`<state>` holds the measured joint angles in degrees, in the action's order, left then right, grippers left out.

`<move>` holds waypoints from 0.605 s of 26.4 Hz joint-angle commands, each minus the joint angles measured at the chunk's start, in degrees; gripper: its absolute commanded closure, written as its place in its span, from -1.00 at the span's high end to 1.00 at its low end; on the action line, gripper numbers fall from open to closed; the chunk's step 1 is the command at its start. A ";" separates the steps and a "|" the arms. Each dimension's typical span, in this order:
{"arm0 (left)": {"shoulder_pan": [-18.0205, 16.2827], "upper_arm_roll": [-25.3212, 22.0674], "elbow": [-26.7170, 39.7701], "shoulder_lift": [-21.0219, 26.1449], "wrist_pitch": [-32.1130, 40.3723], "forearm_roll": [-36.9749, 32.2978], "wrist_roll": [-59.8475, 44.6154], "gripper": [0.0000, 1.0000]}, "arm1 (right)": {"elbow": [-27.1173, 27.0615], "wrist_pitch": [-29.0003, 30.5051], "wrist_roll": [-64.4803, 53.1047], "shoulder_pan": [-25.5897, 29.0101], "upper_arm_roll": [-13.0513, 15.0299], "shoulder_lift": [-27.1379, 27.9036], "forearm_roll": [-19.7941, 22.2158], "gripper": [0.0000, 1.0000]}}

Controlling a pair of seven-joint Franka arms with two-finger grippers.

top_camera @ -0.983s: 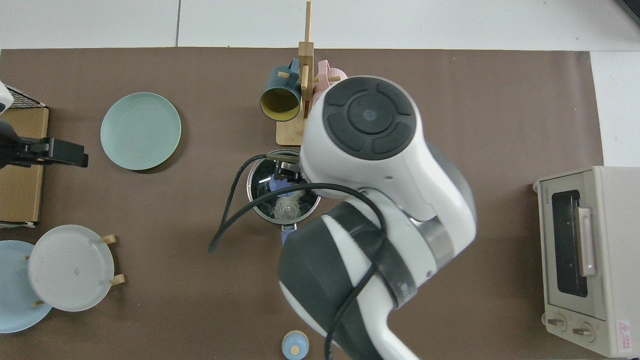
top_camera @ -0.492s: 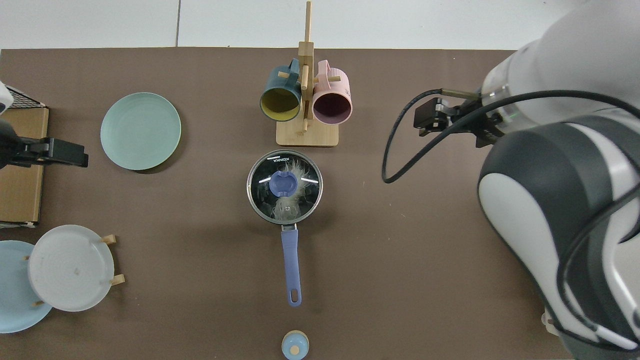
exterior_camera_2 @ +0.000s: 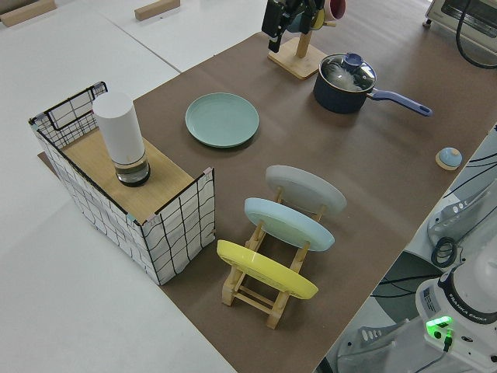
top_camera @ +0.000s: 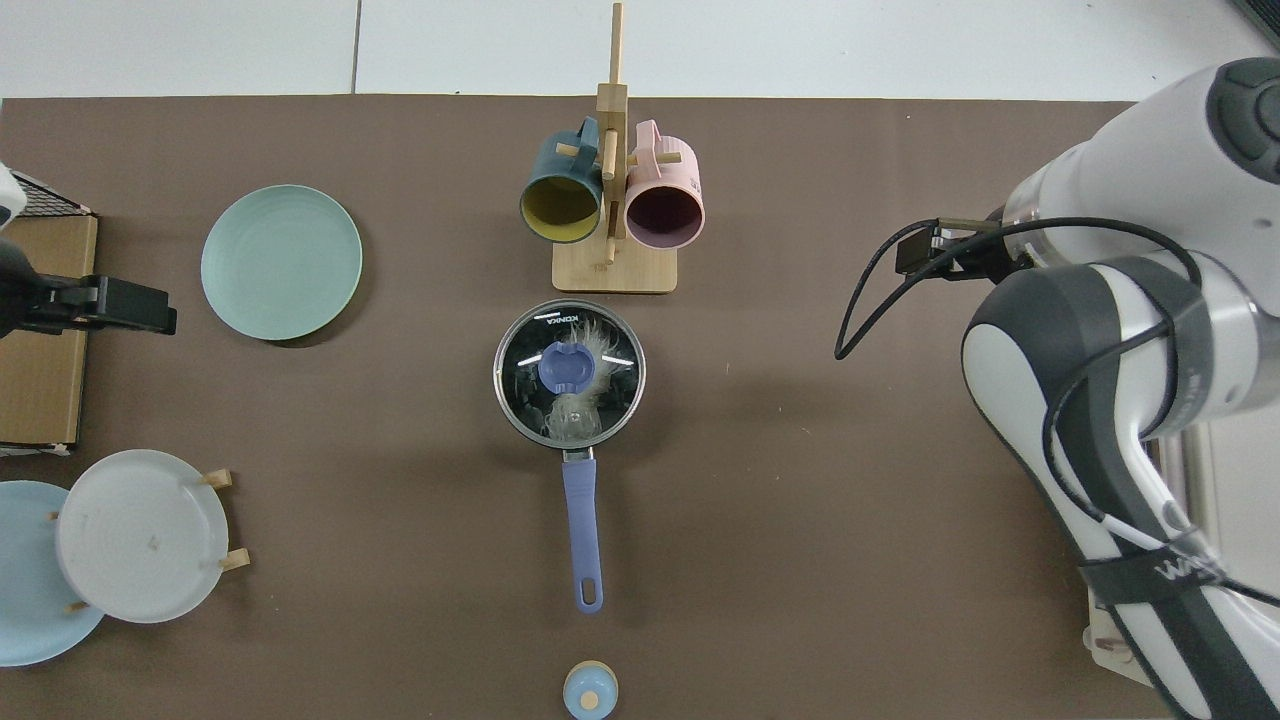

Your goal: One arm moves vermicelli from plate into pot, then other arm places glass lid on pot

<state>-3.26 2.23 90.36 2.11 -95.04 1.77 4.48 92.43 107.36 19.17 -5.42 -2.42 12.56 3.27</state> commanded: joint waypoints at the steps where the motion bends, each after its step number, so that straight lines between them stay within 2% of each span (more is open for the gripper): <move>1: 0.36 -0.21 1.66 -1.41 -0.85 -1.06 -0.08 1.00 | 7.67 3.82 -0.80 1.73 -0.75 -2.98 0.68 0.99; 3: 0.36 -0.21 1.66 -1.41 -0.85 -1.06 -0.08 1.00 | 10.83 5.39 -0.71 1.64 -0.75 -4.20 0.68 0.99; 8: 0.36 -0.21 1.66 -1.41 -0.85 -1.06 -0.08 1.00 | 22.78 13.39 -0.45 1.73 -0.75 -11.40 0.68 0.98; 12: 0.36 -0.21 1.66 -1.41 -0.85 -1.15 0.00 1.00 | 26.04 10.95 -0.71 1.64 -0.75 -17.11 0.60 0.98; 16: 0.36 -0.21 1.66 -1.41 -0.85 -1.06 -0.08 1.00 | 27.54 8.04 -1.59 2.87 -0.74 -19.94 0.25 0.98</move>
<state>-3.26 2.23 90.36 2.11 -95.04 1.77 4.48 114.04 116.85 19.17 -4.72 -2.43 -0.11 3.44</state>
